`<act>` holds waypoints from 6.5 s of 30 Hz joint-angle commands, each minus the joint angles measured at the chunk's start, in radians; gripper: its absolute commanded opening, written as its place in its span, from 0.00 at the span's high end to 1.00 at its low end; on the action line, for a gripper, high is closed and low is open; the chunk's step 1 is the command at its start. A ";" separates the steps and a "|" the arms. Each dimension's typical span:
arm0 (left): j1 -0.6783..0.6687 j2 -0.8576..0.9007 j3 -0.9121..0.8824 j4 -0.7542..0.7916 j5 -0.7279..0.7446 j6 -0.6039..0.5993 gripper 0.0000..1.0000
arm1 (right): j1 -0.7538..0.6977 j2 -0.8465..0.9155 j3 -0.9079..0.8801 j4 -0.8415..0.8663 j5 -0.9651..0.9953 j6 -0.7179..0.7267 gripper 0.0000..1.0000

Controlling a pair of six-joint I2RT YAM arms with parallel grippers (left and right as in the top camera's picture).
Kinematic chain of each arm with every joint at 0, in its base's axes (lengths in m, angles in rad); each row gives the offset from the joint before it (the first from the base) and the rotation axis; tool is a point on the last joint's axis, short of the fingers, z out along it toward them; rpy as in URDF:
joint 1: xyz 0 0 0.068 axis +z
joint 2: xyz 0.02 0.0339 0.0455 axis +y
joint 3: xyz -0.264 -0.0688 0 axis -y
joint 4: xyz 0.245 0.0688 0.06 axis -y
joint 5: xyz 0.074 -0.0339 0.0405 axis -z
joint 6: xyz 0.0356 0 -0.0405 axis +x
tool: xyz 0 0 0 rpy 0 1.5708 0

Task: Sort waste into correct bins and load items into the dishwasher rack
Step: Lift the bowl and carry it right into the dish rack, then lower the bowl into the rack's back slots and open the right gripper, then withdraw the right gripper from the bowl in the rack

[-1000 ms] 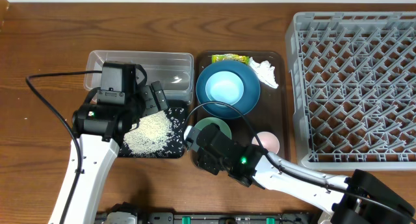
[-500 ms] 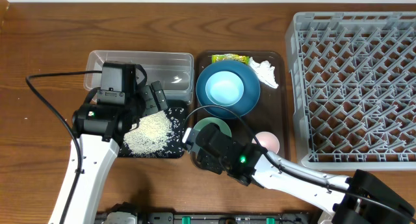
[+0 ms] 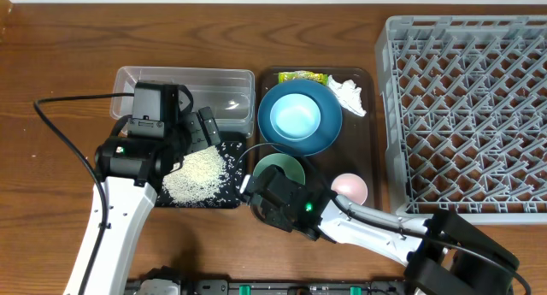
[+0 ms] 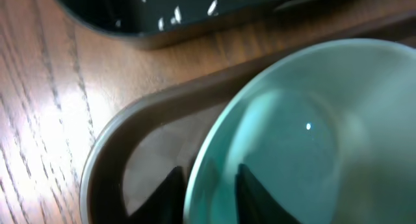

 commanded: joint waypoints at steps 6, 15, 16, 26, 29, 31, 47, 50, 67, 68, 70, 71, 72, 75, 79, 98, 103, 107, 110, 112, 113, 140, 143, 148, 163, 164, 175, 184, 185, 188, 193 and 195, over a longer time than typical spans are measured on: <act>0.004 0.002 0.023 -0.002 -0.002 0.010 0.05 | 0.010 -0.029 0.034 0.016 0.002 0.003 0.86; 0.004 0.002 0.023 -0.002 -0.002 0.010 0.05 | 0.011 -0.086 0.034 0.006 0.002 0.019 0.99; 0.004 0.002 0.023 -0.002 -0.002 0.010 0.05 | 0.011 -0.086 0.034 0.002 0.002 0.024 0.99; 0.004 0.002 0.023 -0.002 -0.002 0.010 0.05 | 0.007 -0.185 0.057 -0.001 -0.078 0.154 0.99; 0.004 0.002 0.023 -0.002 -0.002 0.010 0.05 | -0.013 -0.270 0.093 -0.042 -0.077 0.183 0.99; 0.004 0.002 0.023 -0.002 -0.002 0.010 0.05 | -0.038 -0.327 0.121 -0.077 -0.077 0.185 0.99; 0.004 0.002 0.023 -0.002 -0.002 0.010 0.05 | -0.861 -0.519 0.190 -0.069 -0.662 0.270 0.99; 0.004 0.002 0.023 -0.002 -0.002 0.010 0.05 | -1.024 -0.487 0.190 -0.016 -0.796 0.269 0.99; 0.004 0.002 0.023 -0.002 -0.002 0.010 0.05 | -1.368 -0.079 0.190 0.756 -1.228 0.663 0.99; 0.004 0.002 0.023 -0.002 -0.002 0.010 0.05 | -1.369 -0.055 0.190 0.799 -1.226 0.682 0.99; 0.004 0.002 0.023 -0.002 -0.002 0.010 0.05 | -1.370 -0.003 0.191 0.874 -1.205 0.726 0.99; 0.004 0.002 0.023 -0.002 -0.002 0.009 0.05 | -1.370 0.021 0.191 0.902 -1.195 0.733 0.99; 0.004 0.002 0.023 -0.002 -0.002 0.010 0.05 | -1.370 0.044 0.191 0.921 -1.180 0.738 0.99; 0.004 0.002 0.023 -0.002 -0.002 0.010 0.05 | -1.370 0.104 0.191 0.949 -1.128 0.737 0.99; 0.004 0.002 0.023 -0.002 -0.002 0.010 0.05 | -1.370 0.190 0.203 0.994 -1.104 0.738 0.99; 0.004 0.002 0.023 -0.002 -0.002 0.010 0.05 | -1.388 0.302 0.247 0.849 -1.111 0.767 0.99; 0.004 0.002 0.023 -0.002 -0.002 0.010 0.05 | -1.402 0.302 0.247 0.809 -1.117 0.768 0.97; 0.004 0.002 0.023 -0.002 -0.002 0.010 0.05 | -1.411 0.302 0.247 0.773 -1.116 0.767 0.91; 0.004 0.002 0.023 -0.002 -0.002 0.010 0.05 | -1.420 0.302 0.247 0.727 -1.115 0.767 0.89; 0.004 0.002 0.023 -0.002 -0.002 0.009 0.05 | -1.427 0.302 0.247 0.708 -1.115 0.767 0.89; 0.004 0.002 0.023 -0.002 -0.002 0.009 0.05 | -1.431 0.302 0.247 0.702 -1.115 0.767 0.89; 0.004 0.002 0.023 -0.002 -0.002 0.010 0.05 | -1.538 0.276 0.247 0.590 -1.298 0.856 0.45; 0.004 0.002 0.023 -0.002 -0.002 0.010 0.05 | -1.550 0.258 0.247 0.521 -1.284 0.851 0.42; 0.004 0.002 0.023 -0.002 -0.002 0.010 0.05 | -1.564 0.208 0.247 0.296 -1.168 0.770 0.38; 0.004 0.002 0.023 -0.002 -0.002 0.010 0.05 | -1.556 -0.148 0.247 -0.084 -0.635 0.578 0.32; 0.004 0.002 0.023 -0.002 -0.002 0.010 0.05 | -1.552 -0.174 0.247 -0.087 -0.624 0.565 0.32; 0.004 0.002 0.023 -0.002 -0.002 0.010 0.05 | -1.421 -0.230 0.246 -0.078 -0.516 0.341 0.79; 0.004 0.002 0.023 -0.002 -0.002 0.010 0.05 | -1.336 -0.166 0.246 0.010 -0.356 0.242 0.74; 0.004 0.002 0.023 -0.002 -0.002 0.010 0.05 | -1.332 -0.151 0.246 0.021 -0.356 0.242 0.74; 0.004 0.002 0.023 -0.002 -0.002 0.010 0.05 | -1.326 -0.106 0.246 0.051 -0.356 0.242 0.73; 0.004 0.002 0.023 -0.002 -0.002 0.009 0.05 | -1.327 -0.037 0.246 0.089 -0.354 0.221 0.70; 0.004 0.002 0.023 -0.002 -0.002 0.010 0.05 | -1.327 -0.025 0.246 0.087 -0.327 0.220 0.69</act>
